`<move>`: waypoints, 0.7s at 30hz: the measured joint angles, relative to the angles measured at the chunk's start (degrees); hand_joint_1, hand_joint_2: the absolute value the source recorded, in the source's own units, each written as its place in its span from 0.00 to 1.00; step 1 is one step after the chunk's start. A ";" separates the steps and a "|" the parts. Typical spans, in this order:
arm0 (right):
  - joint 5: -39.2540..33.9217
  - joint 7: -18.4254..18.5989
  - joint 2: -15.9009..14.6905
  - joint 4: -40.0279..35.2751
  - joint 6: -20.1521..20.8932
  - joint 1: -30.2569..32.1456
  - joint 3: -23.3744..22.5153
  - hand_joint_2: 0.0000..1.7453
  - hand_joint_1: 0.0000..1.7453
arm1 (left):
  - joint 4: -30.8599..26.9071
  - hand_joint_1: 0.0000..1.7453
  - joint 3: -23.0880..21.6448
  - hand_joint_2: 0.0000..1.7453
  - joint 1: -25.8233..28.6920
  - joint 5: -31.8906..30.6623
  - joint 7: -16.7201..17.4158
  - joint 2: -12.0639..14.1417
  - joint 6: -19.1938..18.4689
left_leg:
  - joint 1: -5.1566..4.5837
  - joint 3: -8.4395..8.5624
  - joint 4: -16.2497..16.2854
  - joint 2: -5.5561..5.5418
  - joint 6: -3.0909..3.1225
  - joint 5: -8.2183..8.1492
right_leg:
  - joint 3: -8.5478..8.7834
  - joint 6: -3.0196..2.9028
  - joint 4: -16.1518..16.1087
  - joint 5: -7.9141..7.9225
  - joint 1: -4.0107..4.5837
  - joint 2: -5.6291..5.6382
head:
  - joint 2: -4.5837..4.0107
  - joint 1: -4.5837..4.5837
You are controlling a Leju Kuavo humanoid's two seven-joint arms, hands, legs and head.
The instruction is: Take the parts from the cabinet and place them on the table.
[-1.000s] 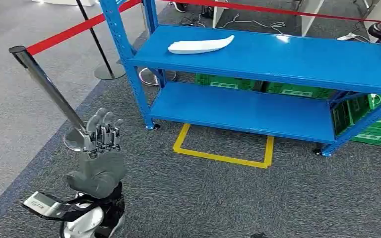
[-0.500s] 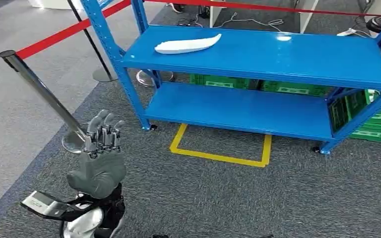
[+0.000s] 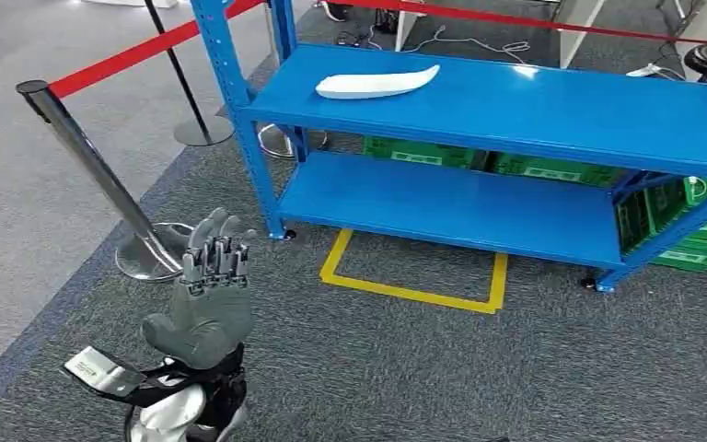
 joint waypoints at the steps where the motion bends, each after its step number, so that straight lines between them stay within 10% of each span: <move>1: 0.06 0.00 0.00 0.00 0.02 -0.03 0.00 0.00 0.00 | 0.09 0.00 -0.02 0.00 -0.02 -0.09 -0.02 0.00 -0.24 | 0.00 0.20 0.00 -0.02 -0.04 -0.07 | 2.47 -0.14 -5.01 2.64 0.00 -0.01 | 0.00 -0.04; 3: 0.22 0.02 0.00 0.00 0.04 -0.18 0.00 0.00 0.00 | 0.20 0.00 -0.22 0.00 -0.08 -0.61 -0.02 0.00 -1.16 | -0.21 0.40 0.09 -0.09 -0.58 -0.34 | 6.60 -0.30 -13.02 4.24 0.07 0.05 | 0.00 0.02; 9: 1.86 0.85 -0.07 0.00 0.28 -0.27 0.26 0.00 0.00 | 0.33 0.00 -0.96 0.00 -0.39 -1.77 -0.02 0.33 -4.35 | -0.11 -0.20 1.11 -0.06 -2.46 -1.51 | 6.73 -2.57 -14.00 5.17 -0.03 0.18 | 0.00 -0.33; 13: 2.84 0.70 -0.07 0.00 0.68 -0.16 0.63 0.00 0.00 | 0.50 0.00 -1.05 0.00 -0.41 -1.62 -0.02 0.42 -5.11 | 0.09 -8.14 17.36 -0.04 -3.18 -8.64 | 6.57 -2.85 -13.99 5.17 -0.07 -0.13 | 0.00 -0.66; 15: 3.43 0.70 -0.07 0.00 0.46 -0.11 0.90 0.00 0.00 | 0.63 0.00 -1.01 0.00 -0.38 -1.57 -0.02 0.42 -5.40 | 0.21 -7.19 15.16 -0.01 -3.14 -5.84 | 6.61 -2.79 -13.98 5.15 -0.13 -0.09 | 0.00 -0.66; 17: 3.63 0.72 -0.07 0.00 0.44 -0.15 1.22 0.00 0.00 | 0.66 0.00 -1.03 0.00 -0.39 -1.57 -0.02 0.42 -5.51 | 0.31 -2.25 5.49 0.07 -3.01 -0.74 | 6.80 -2.49 -13.97 5.10 -0.27 0.06 | 0.00 -0.65; 21: 3.78 0.72 -0.07 0.00 0.35 -0.07 1.66 0.00 0.00 | 0.76 0.00 -1.09 0.00 -0.47 -1.55 -0.02 0.33 -5.53 | 0.07 0.03 0.10 -0.05 -1.64 -0.32 | 6.59 -0.88 -14.23 5.32 0.08 0.17 | 0.00 -0.61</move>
